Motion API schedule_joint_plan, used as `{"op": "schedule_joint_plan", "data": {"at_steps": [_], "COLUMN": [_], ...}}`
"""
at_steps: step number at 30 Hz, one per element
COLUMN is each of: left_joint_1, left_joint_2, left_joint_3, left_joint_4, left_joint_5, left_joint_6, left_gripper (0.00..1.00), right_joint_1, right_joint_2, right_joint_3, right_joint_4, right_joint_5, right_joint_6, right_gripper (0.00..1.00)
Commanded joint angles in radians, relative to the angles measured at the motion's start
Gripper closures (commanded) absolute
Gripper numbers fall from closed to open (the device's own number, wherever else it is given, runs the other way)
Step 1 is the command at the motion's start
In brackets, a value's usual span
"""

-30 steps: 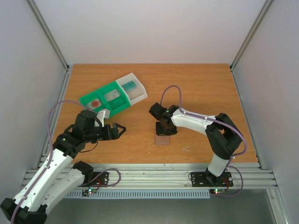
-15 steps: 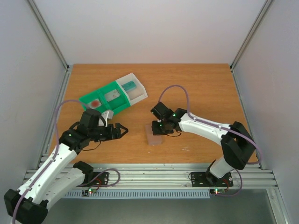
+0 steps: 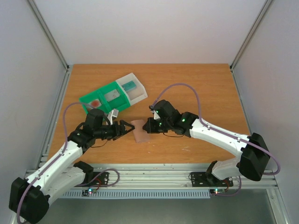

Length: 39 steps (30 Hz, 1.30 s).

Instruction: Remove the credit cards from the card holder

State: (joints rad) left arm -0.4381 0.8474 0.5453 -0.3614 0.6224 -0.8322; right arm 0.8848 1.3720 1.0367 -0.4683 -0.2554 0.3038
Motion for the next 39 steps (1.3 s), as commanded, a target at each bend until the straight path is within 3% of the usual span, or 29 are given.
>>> {"op": "schedule_joint_plan", "data": {"at_steps": [1, 7, 13, 15, 23, 27, 29, 33, 39], "left_joint_1": [0.002, 0.001, 0.001, 0.001, 0.001, -0.001, -0.001, -0.001, -0.005], "left_joint_2": [0.035, 0.069, 0.110, 0.129, 0.198, 0.267, 0.317, 0.411, 0.414], "left_joint_3": [-0.002, -0.016, -0.025, -0.026, -0.044, -0.044, -0.037, -0.012, 0.008], "left_joint_4": [0.140, 0.154, 0.167, 0.170, 0.176, 0.205, 0.207, 0.192, 0.138], "left_joint_5": [0.045, 0.042, 0.045, 0.050, 0.039, 0.049, 0.043, 0.035, 0.023], "left_joint_6": [-0.050, -0.054, -0.051, -0.049, -0.021, -0.017, -0.002, 0.034, 0.085], "left_gripper": [0.29, 0.48, 0.92, 0.99, 0.98, 0.84, 0.71, 0.57, 0.40], "right_joint_1": [0.027, 0.032, 0.033, 0.032, 0.032, 0.030, 0.028, 0.006, -0.022], "right_joint_2": [-0.005, 0.014, 0.011, 0.006, -0.015, -0.009, 0.000, 0.005, -0.059], "right_joint_3": [-0.003, 0.002, -0.031, -0.046, -0.110, -0.153, -0.168, -0.206, -0.258], "right_joint_4": [0.096, 0.115, 0.126, 0.124, 0.108, 0.107, 0.108, 0.105, 0.069], "right_joint_5": [-0.051, -0.062, -0.052, -0.038, 0.031, 0.071, 0.085, 0.109, 0.127], "right_joint_6": [0.060, 0.066, 0.071, 0.063, 0.047, 0.050, 0.053, 0.062, 0.064], "right_gripper": [0.99, 0.99, 0.99, 0.99, 0.99, 0.99, 0.99, 0.99, 0.99]}}
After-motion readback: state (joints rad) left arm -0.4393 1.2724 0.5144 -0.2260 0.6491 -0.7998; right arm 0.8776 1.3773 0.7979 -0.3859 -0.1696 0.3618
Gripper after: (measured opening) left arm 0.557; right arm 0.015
